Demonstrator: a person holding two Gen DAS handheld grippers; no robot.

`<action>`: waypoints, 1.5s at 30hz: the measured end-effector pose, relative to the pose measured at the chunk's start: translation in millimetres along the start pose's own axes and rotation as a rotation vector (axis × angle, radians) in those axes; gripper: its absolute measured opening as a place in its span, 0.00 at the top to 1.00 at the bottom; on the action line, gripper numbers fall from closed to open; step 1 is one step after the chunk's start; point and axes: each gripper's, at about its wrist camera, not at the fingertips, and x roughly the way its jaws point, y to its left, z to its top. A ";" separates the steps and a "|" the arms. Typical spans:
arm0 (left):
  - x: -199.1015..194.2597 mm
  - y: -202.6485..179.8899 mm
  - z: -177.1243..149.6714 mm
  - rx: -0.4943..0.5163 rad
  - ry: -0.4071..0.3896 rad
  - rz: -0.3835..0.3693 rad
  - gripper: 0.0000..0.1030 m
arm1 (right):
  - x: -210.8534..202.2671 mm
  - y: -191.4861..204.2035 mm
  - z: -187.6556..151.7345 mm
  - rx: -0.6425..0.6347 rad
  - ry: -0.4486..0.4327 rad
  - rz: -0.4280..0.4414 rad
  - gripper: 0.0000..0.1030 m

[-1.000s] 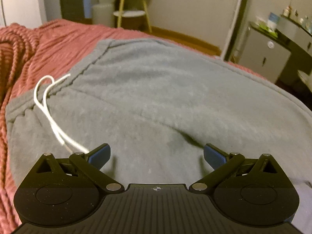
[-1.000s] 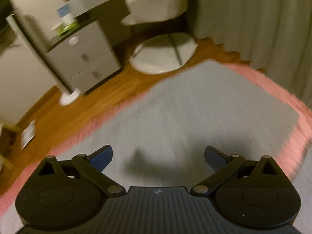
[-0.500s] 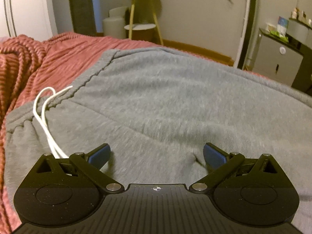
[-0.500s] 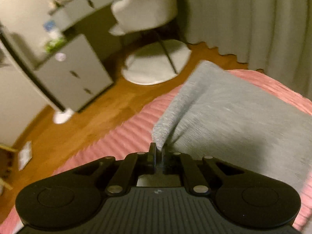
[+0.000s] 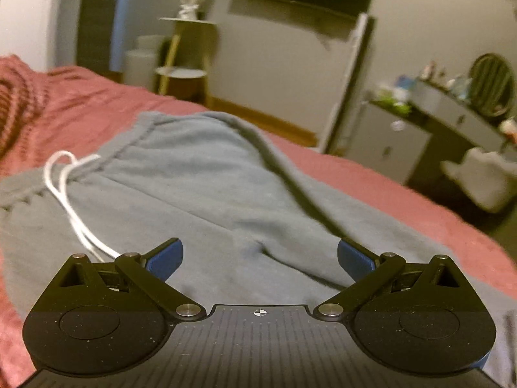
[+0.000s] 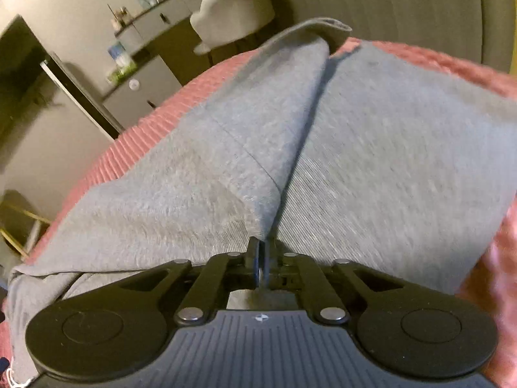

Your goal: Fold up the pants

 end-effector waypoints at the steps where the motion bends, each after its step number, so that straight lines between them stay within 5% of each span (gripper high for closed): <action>1: -1.5 2.6 -0.8 -0.015 0.004 -0.035 0.00 | -5.9 4.9 2.0 0.030 -0.012 -0.007 0.94; 4: 1.7 6.5 1.4 -0.074 0.052 -0.053 0.00 | -24.4 21.8 17.1 0.079 -0.122 -0.047 0.84; 8: 15.0 -1.8 10.7 0.025 0.115 -0.030 0.00 | -11.0 52.6 20.9 -0.091 -0.249 -0.006 0.23; 12: 40.4 4.1 30.5 0.004 0.151 -0.084 0.00 | 20.6 63.5 2.6 -0.345 -0.326 -0.089 0.20; 17: 99.0 -11.2 73.4 -0.020 0.207 -0.118 0.00 | 42.0 55.9 9.1 -0.291 -0.349 -0.004 0.14; 26: 196.5 -0.8 117.6 -0.094 0.280 -0.111 0.00 | 46.3 65.8 -5.9 -0.442 -0.297 -0.045 0.00; 32: 230.1 2.1 118.0 -0.141 0.342 -0.147 0.00 | 53.4 74.1 -8.2 -0.489 -0.282 -0.100 0.00; 37: 232.4 3.5 123.1 -0.179 0.302 -0.211 0.00 | 53.2 76.0 -9.3 -0.492 -0.280 -0.119 0.00; 41: 244.6 0.6 121.7 -0.179 0.348 -0.215 0.27 | 52.4 75.4 -11.5 -0.494 -0.282 -0.131 0.00; 45: 248.3 -10.0 118.5 -0.117 0.344 -0.174 0.42 | 48.7 69.9 -9.5 -0.447 -0.303 -0.137 0.01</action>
